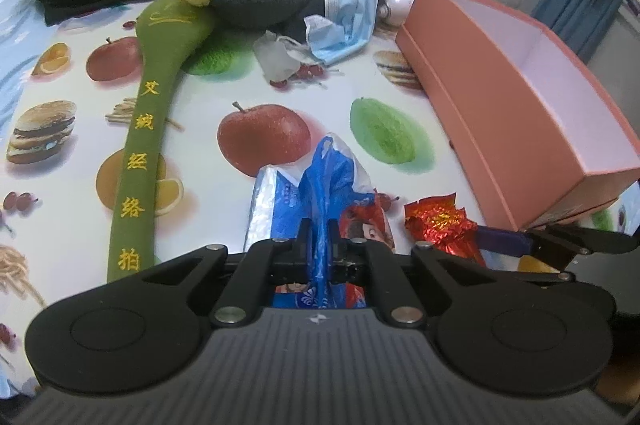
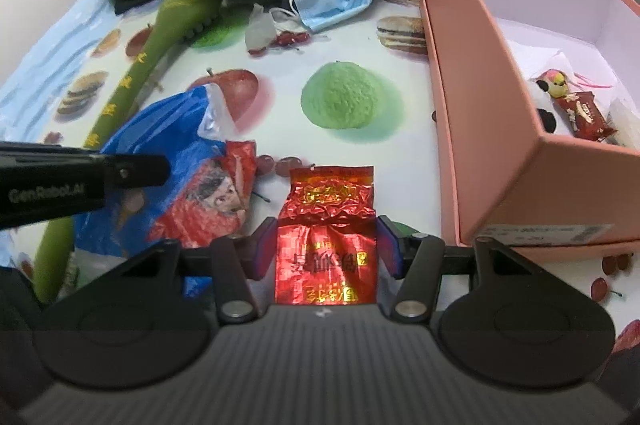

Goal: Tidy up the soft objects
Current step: 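Carry the red packet with the right tool while the left tool carries the blue bag toward the box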

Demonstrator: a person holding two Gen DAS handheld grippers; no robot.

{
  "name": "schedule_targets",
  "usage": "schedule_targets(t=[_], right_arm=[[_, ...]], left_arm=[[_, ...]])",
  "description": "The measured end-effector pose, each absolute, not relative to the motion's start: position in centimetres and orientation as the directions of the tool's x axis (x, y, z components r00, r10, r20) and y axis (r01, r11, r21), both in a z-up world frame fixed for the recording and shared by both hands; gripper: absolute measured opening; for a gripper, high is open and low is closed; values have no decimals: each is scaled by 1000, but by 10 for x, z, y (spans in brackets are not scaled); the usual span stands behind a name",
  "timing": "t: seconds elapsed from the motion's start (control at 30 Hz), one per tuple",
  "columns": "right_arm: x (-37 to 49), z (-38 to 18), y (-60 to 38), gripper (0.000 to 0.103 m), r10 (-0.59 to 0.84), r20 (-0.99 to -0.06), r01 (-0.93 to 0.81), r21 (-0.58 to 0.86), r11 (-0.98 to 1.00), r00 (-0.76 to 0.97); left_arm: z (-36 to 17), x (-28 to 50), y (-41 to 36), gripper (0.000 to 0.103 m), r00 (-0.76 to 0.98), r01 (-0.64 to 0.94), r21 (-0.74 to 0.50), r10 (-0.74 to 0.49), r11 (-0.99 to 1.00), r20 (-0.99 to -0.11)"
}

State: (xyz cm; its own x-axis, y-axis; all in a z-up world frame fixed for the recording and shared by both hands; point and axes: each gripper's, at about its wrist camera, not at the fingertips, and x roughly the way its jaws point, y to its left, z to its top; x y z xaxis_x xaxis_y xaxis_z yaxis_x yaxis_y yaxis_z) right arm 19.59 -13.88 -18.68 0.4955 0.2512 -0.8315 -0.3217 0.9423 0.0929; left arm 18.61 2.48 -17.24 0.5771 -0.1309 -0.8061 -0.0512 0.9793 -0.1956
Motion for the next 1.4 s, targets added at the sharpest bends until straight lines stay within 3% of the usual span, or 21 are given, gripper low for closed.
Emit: schedule_targets(t=[0.57,0.97,1.4], right_arm=[[162,-101,-152,56,298,-728,-328,106,939,618],[150,-9,-173,56,321,-555,-315,110,943,768],[173,49,-241,56,169,-436,-182,13,983,884]], left_arm=[[-100,154,28,7,695,-58,-250,-140,967,-705],[-10,157,13,7,805,42,-300,-210,953,-554],[50,215,-48,7,804,221,-321,-358,921,-474]])
